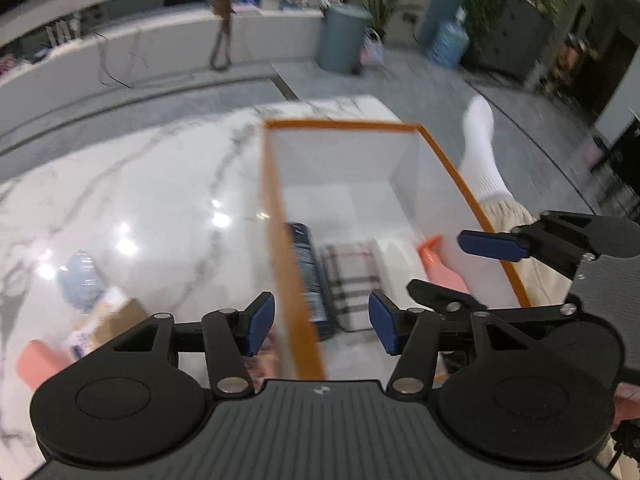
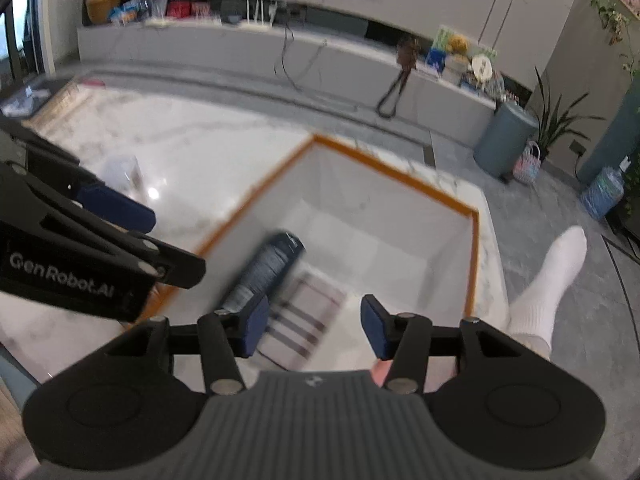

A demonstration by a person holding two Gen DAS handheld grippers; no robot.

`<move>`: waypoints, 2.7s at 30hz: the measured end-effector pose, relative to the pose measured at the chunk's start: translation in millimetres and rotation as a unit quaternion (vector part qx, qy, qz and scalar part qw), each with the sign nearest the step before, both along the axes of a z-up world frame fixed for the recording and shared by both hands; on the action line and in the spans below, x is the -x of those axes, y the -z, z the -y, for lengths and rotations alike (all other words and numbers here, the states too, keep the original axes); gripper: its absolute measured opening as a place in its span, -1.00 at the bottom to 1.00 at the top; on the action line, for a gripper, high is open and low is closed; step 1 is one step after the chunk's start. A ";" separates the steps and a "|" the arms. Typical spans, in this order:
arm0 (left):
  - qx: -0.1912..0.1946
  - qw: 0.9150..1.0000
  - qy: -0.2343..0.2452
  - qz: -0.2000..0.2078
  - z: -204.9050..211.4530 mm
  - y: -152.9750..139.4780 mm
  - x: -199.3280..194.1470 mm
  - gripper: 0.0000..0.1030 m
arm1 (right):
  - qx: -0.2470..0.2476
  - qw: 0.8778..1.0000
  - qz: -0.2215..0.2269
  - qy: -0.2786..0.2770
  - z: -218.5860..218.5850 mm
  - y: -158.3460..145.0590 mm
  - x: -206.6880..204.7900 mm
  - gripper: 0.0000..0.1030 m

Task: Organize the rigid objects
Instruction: 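Grasp the pink cup with the left tool while the right tool grasps the brown cube, then carry the pink cup and brown cube toward the orange box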

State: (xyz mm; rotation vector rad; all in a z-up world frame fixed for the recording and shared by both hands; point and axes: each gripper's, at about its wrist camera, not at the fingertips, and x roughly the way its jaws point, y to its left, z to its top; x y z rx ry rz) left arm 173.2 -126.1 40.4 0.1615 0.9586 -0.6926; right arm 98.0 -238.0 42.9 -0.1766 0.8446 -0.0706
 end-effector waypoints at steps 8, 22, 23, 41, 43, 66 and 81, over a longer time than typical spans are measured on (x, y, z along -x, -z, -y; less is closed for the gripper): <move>-0.006 0.996 -0.070 0.049 -80.4 -18.7 -6.3 0.30 | -0.051 0.997 0.037 -0.040 -48.2 -12.0 -6.7 0.13; -0.068 0.991 -0.112 0.013 -161.5 42.7 -39.2 0.41 | -0.085 0.989 -0.029 -0.118 -135.4 42.3 -67.0 0.14; -0.081 0.990 -0.113 0.014 -162.1 47.9 -42.7 0.43 | -0.083 0.989 -0.033 -0.121 -138.9 47.0 -70.6 0.15; -0.032 0.941 -0.318 -0.114 -212.0 108.6 -104.2 0.73 | -0.060 0.987 -0.079 -0.126 -176.5 108.2 -147.8 0.62; -0.028 0.938 -0.320 -0.127 -211.2 114.9 -109.2 0.73 | -0.067 0.986 -0.084 -0.127 -177.3 112.6 -152.8 0.52; -0.115 0.959 -0.192 -0.175 -212.4 128.4 -75.6 0.25 | -0.051 0.978 -0.140 -0.144 -173.5 122.2 -116.0 0.19; -0.139 0.962 -0.201 -0.124 -196.3 131.8 -68.2 0.21 | -0.048 0.982 -0.117 -0.137 -175.1 131.7 -126.5 0.14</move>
